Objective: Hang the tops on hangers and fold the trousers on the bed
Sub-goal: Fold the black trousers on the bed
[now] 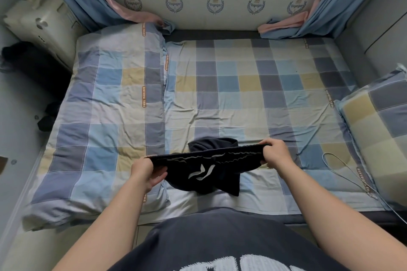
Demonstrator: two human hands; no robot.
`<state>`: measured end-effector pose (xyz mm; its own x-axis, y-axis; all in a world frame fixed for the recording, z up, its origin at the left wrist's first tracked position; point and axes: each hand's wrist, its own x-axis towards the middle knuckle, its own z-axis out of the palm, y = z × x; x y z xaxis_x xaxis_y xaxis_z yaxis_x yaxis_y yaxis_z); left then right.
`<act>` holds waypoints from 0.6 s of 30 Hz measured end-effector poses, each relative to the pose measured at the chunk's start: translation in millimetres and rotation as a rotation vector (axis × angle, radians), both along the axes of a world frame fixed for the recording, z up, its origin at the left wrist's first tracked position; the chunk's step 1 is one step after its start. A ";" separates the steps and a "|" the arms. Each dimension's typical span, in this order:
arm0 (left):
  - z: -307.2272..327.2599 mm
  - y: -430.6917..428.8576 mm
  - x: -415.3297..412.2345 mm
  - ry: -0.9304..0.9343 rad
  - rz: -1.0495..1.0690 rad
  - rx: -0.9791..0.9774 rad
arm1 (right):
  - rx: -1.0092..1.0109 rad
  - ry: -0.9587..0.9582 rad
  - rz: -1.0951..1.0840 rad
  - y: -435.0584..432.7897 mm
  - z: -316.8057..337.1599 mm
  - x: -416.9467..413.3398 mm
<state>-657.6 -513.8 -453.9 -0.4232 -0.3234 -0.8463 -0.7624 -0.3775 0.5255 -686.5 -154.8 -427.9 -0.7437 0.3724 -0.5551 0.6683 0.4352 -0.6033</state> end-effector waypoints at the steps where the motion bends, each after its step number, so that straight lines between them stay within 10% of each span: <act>1: 2.9 0.4 -0.9 -0.023 0.079 0.117 | -0.084 0.000 -0.088 -0.8 1.5 -0.9; 11: 34.6 -7.1 -18.0 0.211 0.089 0.482 | -0.915 0.135 -0.391 24.1 20.7 -4.7; 18: 27.0 -2.8 -30.8 0.532 -0.179 -0.484 | -0.289 0.399 -0.099 17.5 41.3 -7.5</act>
